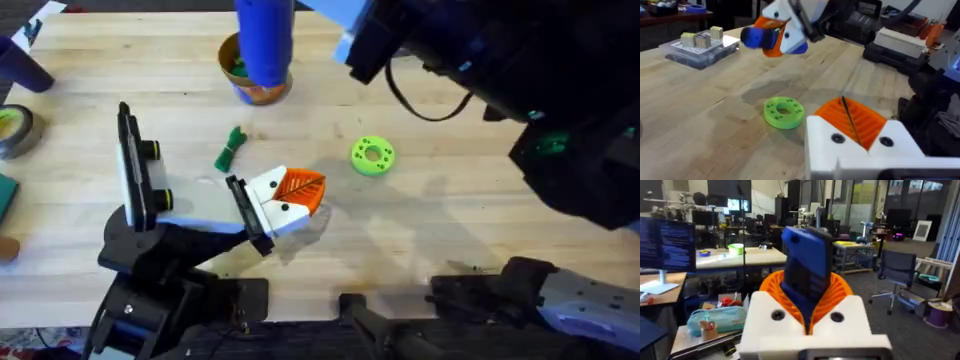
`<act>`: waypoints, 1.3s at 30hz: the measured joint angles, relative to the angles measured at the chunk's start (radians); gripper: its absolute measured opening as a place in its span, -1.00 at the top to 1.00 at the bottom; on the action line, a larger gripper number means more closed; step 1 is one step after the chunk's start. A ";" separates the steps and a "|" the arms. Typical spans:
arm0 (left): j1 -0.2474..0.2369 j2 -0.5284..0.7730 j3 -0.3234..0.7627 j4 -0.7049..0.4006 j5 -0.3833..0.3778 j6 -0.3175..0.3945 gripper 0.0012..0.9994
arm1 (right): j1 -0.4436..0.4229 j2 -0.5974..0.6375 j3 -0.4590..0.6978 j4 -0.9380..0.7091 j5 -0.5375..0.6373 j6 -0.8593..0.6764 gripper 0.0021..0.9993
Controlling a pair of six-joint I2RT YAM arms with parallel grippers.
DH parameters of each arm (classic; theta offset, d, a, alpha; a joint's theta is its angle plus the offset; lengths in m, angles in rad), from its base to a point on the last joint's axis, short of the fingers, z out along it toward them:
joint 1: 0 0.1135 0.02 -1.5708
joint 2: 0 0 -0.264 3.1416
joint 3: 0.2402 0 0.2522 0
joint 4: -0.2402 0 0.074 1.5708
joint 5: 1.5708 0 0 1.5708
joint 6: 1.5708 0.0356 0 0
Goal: Pick up the gripper from the table and insert it into the empty holder that is missing its gripper. Then pick up a screw, insert it into the mounting hole, and use the screwdriver to tighten it. Finally, clean up the table by picking up the vegetable and placing it into the bucket.
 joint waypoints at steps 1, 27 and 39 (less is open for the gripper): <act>0.000 0.000 0.000 0.000 0.000 0.000 0.98 | -0.009 -0.001 0.001 -0.022 -0.009 -0.003 0.95; 0.000 0.000 0.000 0.000 0.000 0.000 0.98 | -0.380 0.184 0.009 -0.946 0.365 -1.084 0.95; 0.000 0.000 0.000 0.000 0.000 0.000 0.98 | -0.454 0.483 0.009 -0.956 0.429 -1.242 0.95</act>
